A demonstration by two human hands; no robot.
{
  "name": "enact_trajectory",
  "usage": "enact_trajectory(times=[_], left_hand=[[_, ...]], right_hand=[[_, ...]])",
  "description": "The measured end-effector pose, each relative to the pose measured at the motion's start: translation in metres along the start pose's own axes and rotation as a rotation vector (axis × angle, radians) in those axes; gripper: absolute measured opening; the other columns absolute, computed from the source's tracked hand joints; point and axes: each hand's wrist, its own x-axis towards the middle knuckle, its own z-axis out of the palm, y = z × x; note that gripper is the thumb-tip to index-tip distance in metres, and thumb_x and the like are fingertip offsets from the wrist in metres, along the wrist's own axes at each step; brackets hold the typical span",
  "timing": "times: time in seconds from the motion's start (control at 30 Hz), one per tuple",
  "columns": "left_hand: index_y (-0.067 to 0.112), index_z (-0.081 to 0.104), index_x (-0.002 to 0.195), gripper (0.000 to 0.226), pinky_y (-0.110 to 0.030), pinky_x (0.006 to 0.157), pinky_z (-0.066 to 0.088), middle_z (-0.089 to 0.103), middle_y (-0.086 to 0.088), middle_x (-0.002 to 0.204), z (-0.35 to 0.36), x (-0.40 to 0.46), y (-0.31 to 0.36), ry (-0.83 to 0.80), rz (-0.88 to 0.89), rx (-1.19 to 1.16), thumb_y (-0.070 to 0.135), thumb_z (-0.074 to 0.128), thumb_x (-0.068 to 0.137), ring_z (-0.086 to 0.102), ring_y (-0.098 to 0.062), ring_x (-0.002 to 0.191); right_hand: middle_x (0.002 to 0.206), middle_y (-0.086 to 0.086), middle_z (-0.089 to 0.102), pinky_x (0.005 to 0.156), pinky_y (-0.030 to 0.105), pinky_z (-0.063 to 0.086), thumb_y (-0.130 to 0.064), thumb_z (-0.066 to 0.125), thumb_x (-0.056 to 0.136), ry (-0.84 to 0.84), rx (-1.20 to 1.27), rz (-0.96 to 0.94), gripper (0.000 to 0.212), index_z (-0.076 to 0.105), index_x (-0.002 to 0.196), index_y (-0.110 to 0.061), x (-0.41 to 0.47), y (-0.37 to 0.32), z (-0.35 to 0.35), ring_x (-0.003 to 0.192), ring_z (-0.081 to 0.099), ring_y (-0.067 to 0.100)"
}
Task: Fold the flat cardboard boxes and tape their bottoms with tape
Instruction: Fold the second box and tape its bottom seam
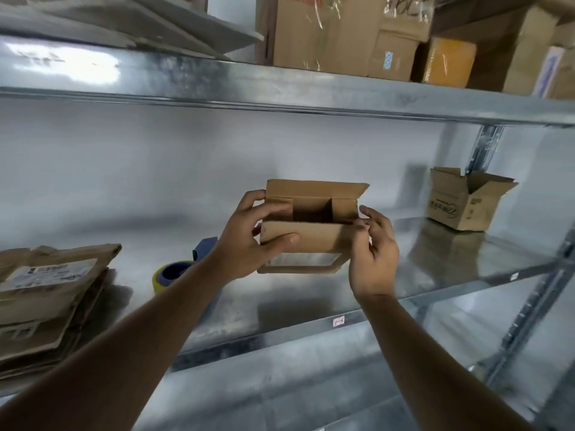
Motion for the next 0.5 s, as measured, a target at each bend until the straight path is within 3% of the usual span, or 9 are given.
enact_trajectory(times=[0.1,0.27,0.37,0.5], left_hand=[[0.016,0.068,0.132,0.055,-0.017,0.087,0.056,0.047,0.005,0.141,0.012,0.011,-0.008,-0.003,0.003,0.013,0.031,0.085,0.082,0.054,-0.003,0.127],[0.020,0.072,0.126,0.042,-0.018,0.091,0.056,0.049,0.010,0.140,0.034,0.024,-0.019,0.026,0.000,0.086,0.035,0.080,0.088,0.053,-0.006,0.128],[0.013,0.075,0.122,0.030,-0.021,0.093,0.056,0.056,0.000,0.136,0.051,0.033,-0.023,0.096,0.027,0.129,0.024,0.074,0.094,0.058,-0.013,0.124],[0.024,0.056,0.125,0.038,-0.040,0.095,0.061,0.056,0.005,0.139,0.069,0.047,-0.020,0.105,-0.081,0.015,0.037,0.072,0.093,0.060,-0.023,0.125]], right_hand=[[0.131,-0.005,0.061,0.090,0.023,0.049,-0.033,0.054,0.095,0.019,-0.001,0.039,0.036,0.073,0.101,-0.003,0.012,0.014,-0.004,0.100,0.061,-0.013],[0.125,-0.010,0.062,0.092,0.025,0.054,-0.048,0.056,0.091,-0.004,-0.020,0.070,0.036,0.072,0.107,-0.019,0.033,0.028,-0.014,0.110,0.059,-0.006],[0.115,-0.010,0.065,0.088,0.020,0.057,-0.031,0.062,0.099,-0.063,-0.001,0.081,0.016,0.069,0.111,-0.021,0.048,0.039,-0.021,0.109,0.062,0.001],[0.115,-0.012,0.067,0.083,0.012,0.055,-0.031,0.065,0.100,-0.102,0.006,0.066,0.022,0.066,0.119,-0.020,0.070,0.058,-0.026,0.106,0.064,-0.001]])
